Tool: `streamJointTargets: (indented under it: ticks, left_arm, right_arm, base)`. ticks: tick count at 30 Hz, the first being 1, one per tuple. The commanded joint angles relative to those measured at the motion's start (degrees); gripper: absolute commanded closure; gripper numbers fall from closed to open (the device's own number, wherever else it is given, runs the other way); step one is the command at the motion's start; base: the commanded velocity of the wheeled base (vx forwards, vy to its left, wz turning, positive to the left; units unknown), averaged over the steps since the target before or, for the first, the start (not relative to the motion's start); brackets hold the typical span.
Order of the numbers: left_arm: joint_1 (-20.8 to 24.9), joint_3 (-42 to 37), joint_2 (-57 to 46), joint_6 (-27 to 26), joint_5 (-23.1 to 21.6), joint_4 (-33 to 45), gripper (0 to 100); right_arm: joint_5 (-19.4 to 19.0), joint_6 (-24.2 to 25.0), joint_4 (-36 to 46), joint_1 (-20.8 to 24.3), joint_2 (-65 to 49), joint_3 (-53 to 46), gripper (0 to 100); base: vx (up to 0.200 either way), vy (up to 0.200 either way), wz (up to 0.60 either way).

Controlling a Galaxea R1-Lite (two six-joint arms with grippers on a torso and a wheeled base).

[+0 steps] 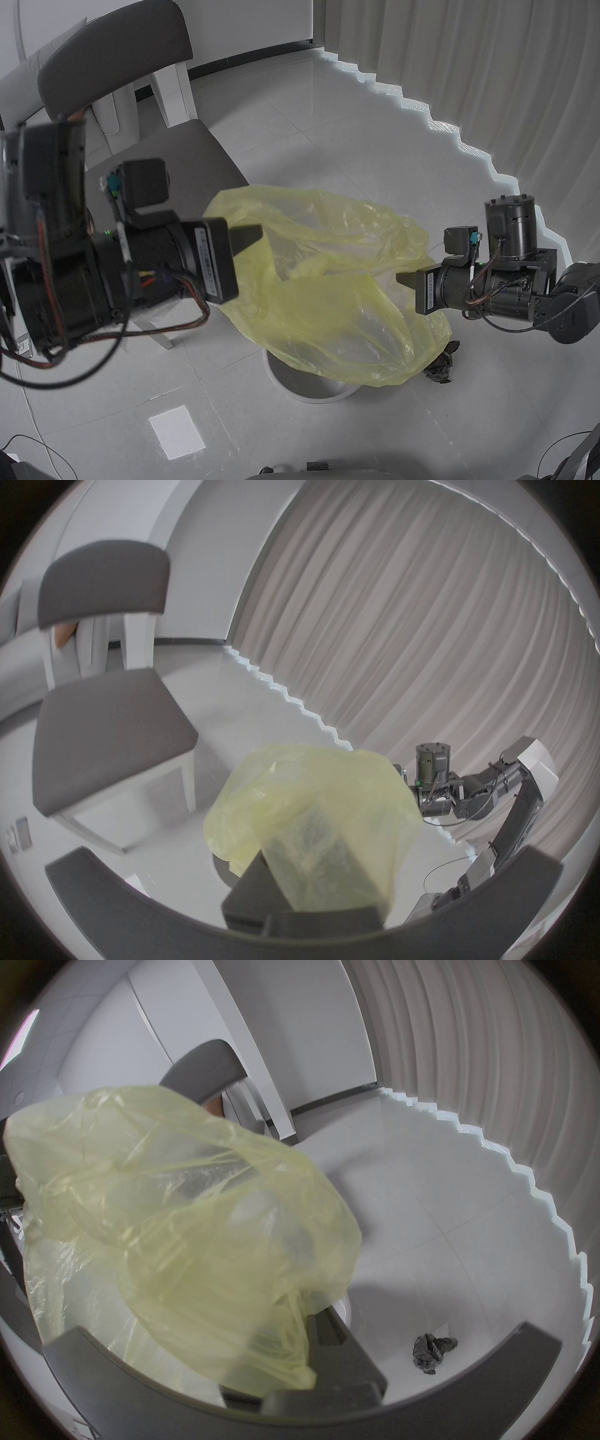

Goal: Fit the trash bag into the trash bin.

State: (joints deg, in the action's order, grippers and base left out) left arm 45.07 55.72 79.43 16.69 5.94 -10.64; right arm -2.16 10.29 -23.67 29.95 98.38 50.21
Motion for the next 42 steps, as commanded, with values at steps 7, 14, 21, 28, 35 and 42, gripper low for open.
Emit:
streamJointTargets:
  ticks: [7,14,21,28,35,42]
  left_arm:
    - [-7.8,-12.5,13.0,8.4,-5.5,-13.0,100]
    - [-7.6,-12.7,17.6,10.2,-5.7,-16.3,100]
    - [-7.8,-12.9,22.2,12.8,-5.7,-17.4,100]
    - [-7.9,-13.0,27.5,13.4,-5.2,-21.5,100]
    - [-10.5,-14.9,31.0,13.3,-5.6,-21.9,100]
    - [-12.3,-16.1,38.7,13.4,-5.7,-29.6,100]
  right_arm:
    - [-0.1,0.5,-1.9,-0.6,14.3,0.9,100]
    - [-1.5,0.4,-5.2,-3.4,19.5,1.3,100]
    - [-2.8,-0.2,-5.1,-5.2,20.3,0.8,100]
    - [-2.9,-0.3,-5.3,-6.0,23.1,0.6,100]
    - [-2.9,-0.6,-5.2,-6.4,27.2,3.5,100]
    - [-5.8,-1.0,-5.2,-7.2,33.6,8.5,100]
  base:
    - [0.0,0.0,0.0]
    - [0.0,0.0,0.0]
    - [0.0,0.0,0.0]
    - [0.0,0.0,0.0]
    - [0.0,0.0,0.0]
    - [0.0,0.0,0.0]
